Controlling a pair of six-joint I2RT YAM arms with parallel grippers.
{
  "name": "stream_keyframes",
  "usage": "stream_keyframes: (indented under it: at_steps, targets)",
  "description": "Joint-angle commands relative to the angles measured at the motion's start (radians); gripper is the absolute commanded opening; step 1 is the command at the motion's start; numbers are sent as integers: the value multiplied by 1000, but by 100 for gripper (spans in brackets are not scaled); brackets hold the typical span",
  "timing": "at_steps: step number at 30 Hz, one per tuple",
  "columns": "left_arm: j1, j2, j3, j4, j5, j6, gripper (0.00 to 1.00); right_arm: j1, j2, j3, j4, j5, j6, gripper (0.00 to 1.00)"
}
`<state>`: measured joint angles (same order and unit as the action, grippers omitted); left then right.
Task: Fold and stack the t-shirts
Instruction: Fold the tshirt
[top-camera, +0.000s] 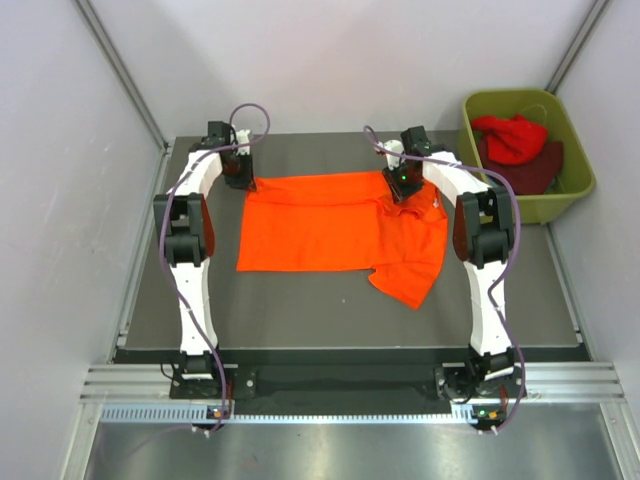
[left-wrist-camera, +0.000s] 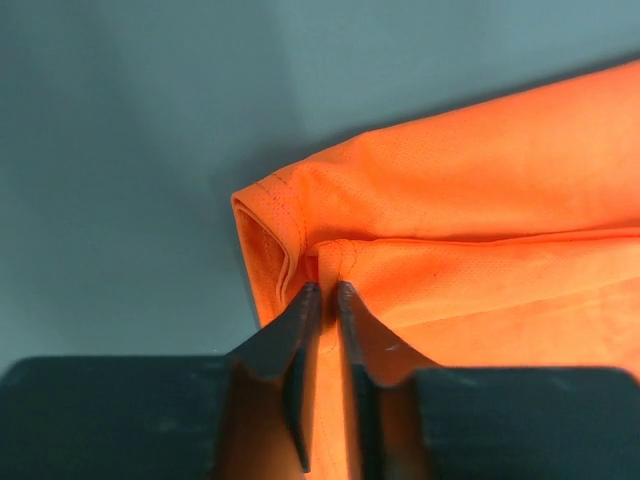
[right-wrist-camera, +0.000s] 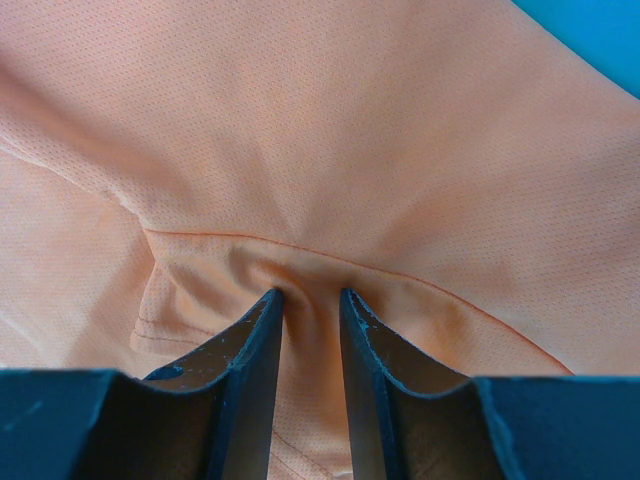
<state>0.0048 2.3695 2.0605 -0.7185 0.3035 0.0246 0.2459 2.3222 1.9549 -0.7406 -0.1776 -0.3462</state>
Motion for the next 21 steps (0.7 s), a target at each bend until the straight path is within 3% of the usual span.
stream_keyframes:
  at_steps: [1, 3, 12, 14, 17, 21]
  targets:
    - [-2, -35, 29, 8, 17, 6, 16, -2, -49, 6, 14, 3, 1, 30]
    - [-2, -50, 9, 5, 14, 6, 0, -2, -50, 4, 15, 6, 0, 30]
    - [3, -179, -158, -73, 39, 49, 0, 3, -63, -11, 15, 9, -2, 30]
    - [3, -187, -151, -149, 46, 64, 10, 4, -66, -14, 15, 7, -4, 30]
    - [6, -199, -146, -209, 23, 77, 36, 7, -67, -19, 15, 10, -5, 30]
    - [15, -242, -172, -197, 11, 83, 50, 12, -70, -22, 14, 9, -4, 30]
